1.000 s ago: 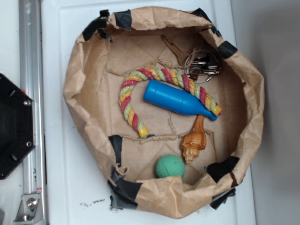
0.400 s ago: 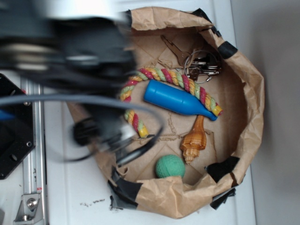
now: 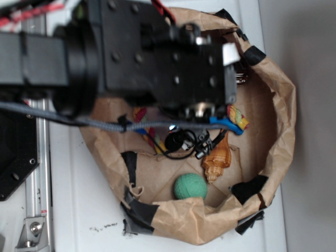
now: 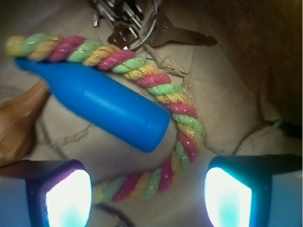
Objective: Grab the multicolored rope.
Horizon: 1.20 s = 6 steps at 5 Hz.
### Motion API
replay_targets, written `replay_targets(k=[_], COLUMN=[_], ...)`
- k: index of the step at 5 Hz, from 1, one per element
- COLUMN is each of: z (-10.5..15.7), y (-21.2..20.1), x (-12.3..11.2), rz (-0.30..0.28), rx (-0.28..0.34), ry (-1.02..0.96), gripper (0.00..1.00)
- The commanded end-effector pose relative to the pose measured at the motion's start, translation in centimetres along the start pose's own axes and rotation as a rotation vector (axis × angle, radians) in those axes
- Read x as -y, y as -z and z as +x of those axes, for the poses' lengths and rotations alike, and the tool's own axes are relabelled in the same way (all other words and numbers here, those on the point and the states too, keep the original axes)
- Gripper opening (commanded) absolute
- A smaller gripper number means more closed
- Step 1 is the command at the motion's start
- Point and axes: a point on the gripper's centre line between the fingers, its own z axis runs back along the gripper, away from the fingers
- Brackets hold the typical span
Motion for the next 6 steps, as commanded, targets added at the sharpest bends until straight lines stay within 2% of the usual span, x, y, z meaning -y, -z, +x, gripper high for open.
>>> replay_targets(k=[1, 3, 4, 5, 6], z=[0.0, 0.0, 0.6, 1.4, 2.5], y=[2.4, 2.4, 4.5, 6.2, 7.8], x=[-0.8, -0.8, -2.8, -4.5, -4.7], rz=[0.023, 0.023, -0.010, -0.036, 0.002], rx=[-0.004, -0.004, 0.019, -0.001, 0.020], ry=[-0.014, -0.014, -0.063, -0.248, -0.293], gripper=[1.00, 1.00, 1.00, 1.00, 1.00])
